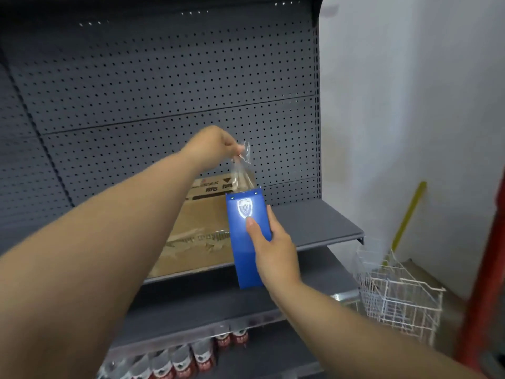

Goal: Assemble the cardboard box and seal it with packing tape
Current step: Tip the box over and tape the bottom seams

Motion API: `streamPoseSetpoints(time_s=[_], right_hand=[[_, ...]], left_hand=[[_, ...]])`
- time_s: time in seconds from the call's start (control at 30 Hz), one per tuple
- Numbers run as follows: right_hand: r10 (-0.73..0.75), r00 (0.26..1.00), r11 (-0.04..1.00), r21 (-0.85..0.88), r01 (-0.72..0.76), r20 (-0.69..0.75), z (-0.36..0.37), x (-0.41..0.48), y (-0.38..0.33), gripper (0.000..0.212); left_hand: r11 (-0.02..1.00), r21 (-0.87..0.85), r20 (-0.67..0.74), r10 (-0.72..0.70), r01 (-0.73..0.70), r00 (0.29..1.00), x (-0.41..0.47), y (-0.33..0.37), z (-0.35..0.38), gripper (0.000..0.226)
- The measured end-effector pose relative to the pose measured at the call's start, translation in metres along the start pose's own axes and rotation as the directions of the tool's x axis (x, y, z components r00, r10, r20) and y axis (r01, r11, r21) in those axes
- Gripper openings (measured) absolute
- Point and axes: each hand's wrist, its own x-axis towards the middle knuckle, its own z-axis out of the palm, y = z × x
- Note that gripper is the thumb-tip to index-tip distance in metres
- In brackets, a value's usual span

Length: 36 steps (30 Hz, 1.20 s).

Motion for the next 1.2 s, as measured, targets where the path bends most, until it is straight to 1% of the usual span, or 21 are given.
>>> streamPoseSetpoints(time_s=[0.13, 0.2, 0.3, 0.47, 0.6, 0.67, 0.77, 0.83, 0.93, 1.0, 1.03, 1.1, 1.13, 1.17, 1.2], right_hand=[[0.089, 0.996, 0.996, 0.001, -0.089, -0.032, -0.012, 0.006, 0.015, 0.059], [0.125, 0.991, 0.992, -0.007, -0.125, -0.039, -0.013, 0.010, 0.021, 0.059], [0.163, 0.986, 0.986, -0.037, -0.164, -0.028, -0.010, 0.016, 0.027, 0.060], [0.185, 0.983, 0.981, -0.060, -0.186, -0.018, 0.000, 0.027, 0.031, 0.060], [0.197, 0.980, 0.978, -0.061, -0.197, -0.014, 0.006, 0.033, 0.034, 0.061], [0.203, 0.979, 0.977, -0.059, -0.203, -0.015, 0.007, 0.037, 0.035, 0.060], [0.215, 0.977, 0.974, -0.077, -0.215, -0.016, 0.008, 0.042, 0.037, 0.060], [0.225, 0.974, 0.970, -0.091, -0.225, -0.016, 0.009, 0.045, 0.039, 0.060], [0.234, 0.972, 0.967, -0.096, -0.235, -0.018, 0.009, 0.048, 0.041, 0.059], [0.238, 0.971, 0.967, -0.089, -0.239, -0.022, 0.010, 0.050, 0.044, 0.060], [0.238, 0.971, 0.967, -0.087, -0.240, -0.025, 0.010, 0.051, 0.045, 0.060], [0.241, 0.970, 0.966, -0.093, -0.243, -0.027, 0.012, 0.053, 0.048, 0.059], [0.246, 0.969, 0.964, -0.096, -0.247, -0.025, 0.013, 0.054, 0.050, 0.058], [0.252, 0.967, 0.963, -0.098, -0.253, -0.022, 0.013, 0.055, 0.051, 0.058], [0.257, 0.966, 0.962, -0.097, -0.257, -0.019, 0.014, 0.055, 0.052, 0.057]], left_hand=[[0.999, 0.014, 0.039, -0.040, 0.040, 0.998, 0.011, -0.004, 0.035, 0.030], [0.999, 0.026, 0.070, -0.021, 0.019, 0.997, 0.019, -0.010, 0.050, 0.030], [0.999, 0.033, 0.059, -0.030, 0.028, 0.998, 0.032, -0.029, 0.068, 0.032], [0.994, 0.092, 0.025, -0.053, 0.051, 0.998, 0.049, -0.053, 0.084, 0.028], [0.978, 0.202, 0.002, -0.049, 0.048, 0.999, 0.055, -0.059, 0.093, 0.032], [0.966, 0.253, 0.012, -0.051, 0.046, 0.999, 0.059, -0.062, 0.098, 0.033], [0.939, 0.334, 0.051, -0.102, 0.079, 0.994, 0.063, -0.064, 0.103, 0.034], [0.933, 0.348, 0.052, -0.117, 0.092, 0.992, 0.063, -0.066, 0.105, 0.037], [0.932, 0.352, 0.034, -0.100, 0.082, 0.994, 0.059, -0.067, 0.107, 0.036], [0.947, 0.313, -0.004, -0.071, 0.069, 0.997, 0.055, -0.068, 0.109, 0.031], [0.965, 0.257, -0.027, -0.039, 0.045, 0.999, 0.052, -0.069, 0.110, 0.033], [0.989, 0.130, -0.068, 0.085, -0.076, 0.994, 0.048, -0.073, 0.114, 0.040], [0.981, 0.108, -0.053, 0.167, -0.160, 0.985, 0.047, -0.076, 0.116, 0.041], [0.964, 0.128, -0.012, 0.238, -0.235, 0.971, 0.046, -0.078, 0.118, 0.044], [0.944, 0.171, 0.041, 0.278, -0.281, 0.960, 0.046, -0.080, 0.120, 0.046]])
